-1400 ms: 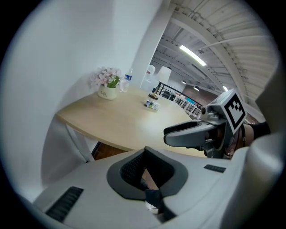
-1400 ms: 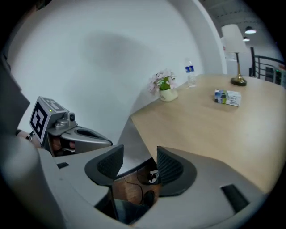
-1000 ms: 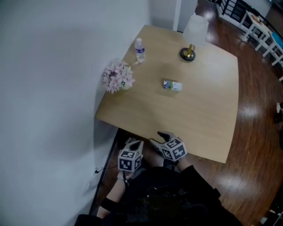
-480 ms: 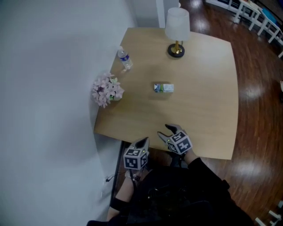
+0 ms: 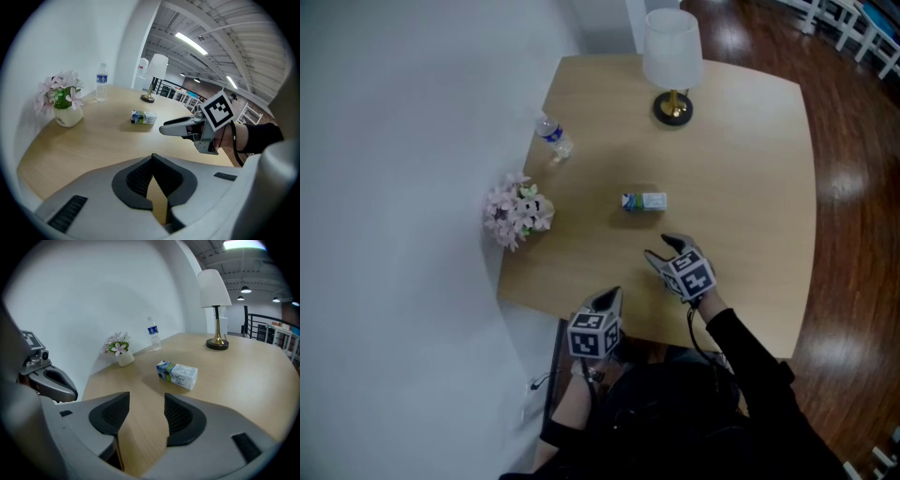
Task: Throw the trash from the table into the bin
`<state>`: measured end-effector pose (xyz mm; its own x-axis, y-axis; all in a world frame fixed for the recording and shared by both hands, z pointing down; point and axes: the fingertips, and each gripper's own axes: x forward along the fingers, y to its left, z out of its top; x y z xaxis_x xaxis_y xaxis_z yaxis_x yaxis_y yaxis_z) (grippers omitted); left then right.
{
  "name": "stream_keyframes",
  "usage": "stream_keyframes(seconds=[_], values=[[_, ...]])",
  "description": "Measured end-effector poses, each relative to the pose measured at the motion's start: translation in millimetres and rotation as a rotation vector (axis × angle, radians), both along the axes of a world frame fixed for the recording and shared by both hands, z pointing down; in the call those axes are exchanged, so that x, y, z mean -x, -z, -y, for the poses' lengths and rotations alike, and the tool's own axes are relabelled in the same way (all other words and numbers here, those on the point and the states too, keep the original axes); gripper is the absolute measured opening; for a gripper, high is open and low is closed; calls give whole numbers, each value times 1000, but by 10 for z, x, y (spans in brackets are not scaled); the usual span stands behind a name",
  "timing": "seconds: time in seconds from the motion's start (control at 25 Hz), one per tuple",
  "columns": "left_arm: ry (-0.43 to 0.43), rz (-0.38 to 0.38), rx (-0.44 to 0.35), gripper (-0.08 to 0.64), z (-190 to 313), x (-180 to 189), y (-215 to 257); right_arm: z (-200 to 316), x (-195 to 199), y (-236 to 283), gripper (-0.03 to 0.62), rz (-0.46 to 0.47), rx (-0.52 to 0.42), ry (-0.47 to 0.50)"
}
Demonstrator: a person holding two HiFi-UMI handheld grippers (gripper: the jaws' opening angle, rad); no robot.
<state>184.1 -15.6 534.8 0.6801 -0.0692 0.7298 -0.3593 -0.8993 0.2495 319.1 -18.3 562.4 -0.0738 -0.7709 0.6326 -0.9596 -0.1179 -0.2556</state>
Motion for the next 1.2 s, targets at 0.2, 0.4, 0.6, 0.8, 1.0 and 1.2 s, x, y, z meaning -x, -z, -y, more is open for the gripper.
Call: stream_keyframes(seconds=[0.2,0.4,0.6,0.8,1.0,1.2], values=[[-1,19,0,3,27,-195,-18,212,-480,21,241,-17,-8,-26],[-8,38,2,3,3,-306,-27,464,-893,0,299,-74,-24,-22],[-7,67,0,3,-9,-289,-74,712,-990,-91,367,-108,11,73],[11,88,2,3,-8,-169,-128,809,-1004,-310,377,-136,72,123],[25,92,4,3,-13,-86,-155,808,-949,-373,327,-142,85,127],[40,79,0,3,-10,1,-134,783,-847,-317,286,-137,82,117]])
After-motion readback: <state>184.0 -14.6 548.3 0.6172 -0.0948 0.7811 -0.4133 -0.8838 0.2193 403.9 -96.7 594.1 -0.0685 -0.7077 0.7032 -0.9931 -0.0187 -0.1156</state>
